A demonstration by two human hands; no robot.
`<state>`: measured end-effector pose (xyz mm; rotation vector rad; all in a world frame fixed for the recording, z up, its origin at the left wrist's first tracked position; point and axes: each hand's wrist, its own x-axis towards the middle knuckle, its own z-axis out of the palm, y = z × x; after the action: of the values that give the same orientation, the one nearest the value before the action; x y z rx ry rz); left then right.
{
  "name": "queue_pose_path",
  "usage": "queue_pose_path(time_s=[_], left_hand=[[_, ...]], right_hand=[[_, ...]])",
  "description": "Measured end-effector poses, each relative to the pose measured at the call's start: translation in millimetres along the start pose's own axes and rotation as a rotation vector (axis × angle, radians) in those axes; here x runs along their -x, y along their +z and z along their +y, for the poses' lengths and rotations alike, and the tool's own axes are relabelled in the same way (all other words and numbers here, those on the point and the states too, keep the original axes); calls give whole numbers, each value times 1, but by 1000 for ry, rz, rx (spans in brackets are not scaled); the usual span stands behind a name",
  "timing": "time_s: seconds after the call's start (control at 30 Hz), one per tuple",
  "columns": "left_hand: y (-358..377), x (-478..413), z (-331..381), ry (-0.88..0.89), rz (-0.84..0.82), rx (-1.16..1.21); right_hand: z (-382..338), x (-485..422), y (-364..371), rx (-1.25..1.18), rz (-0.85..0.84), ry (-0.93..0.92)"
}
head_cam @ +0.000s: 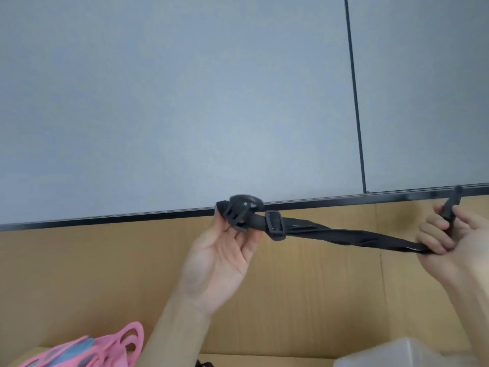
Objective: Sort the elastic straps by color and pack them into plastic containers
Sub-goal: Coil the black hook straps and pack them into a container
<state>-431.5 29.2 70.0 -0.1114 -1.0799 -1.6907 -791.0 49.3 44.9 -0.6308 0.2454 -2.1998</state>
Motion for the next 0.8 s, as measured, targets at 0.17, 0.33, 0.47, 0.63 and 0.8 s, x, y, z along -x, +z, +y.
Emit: queue_pose_path(time_s=[0.17,0.33,0.47,0.63,0.8], left_hand=[[-9,-10,-24,-169,-142,-74],[-11,-34,-54,-429,-191,-840],[-6,-15,-48,-516,-592,-984],[6,-25,-60,-437,-449,-1285],[8,-32,-74,-192,-101,-1566]], right_hand=[[-7,0,-8,11,74,-48],[-27,6,-6,32,164,-117],[-45,4,-8,24,206,-167],[-62,5,-10,-35,189,-201],[-64,14,5,-87,109,-203]])
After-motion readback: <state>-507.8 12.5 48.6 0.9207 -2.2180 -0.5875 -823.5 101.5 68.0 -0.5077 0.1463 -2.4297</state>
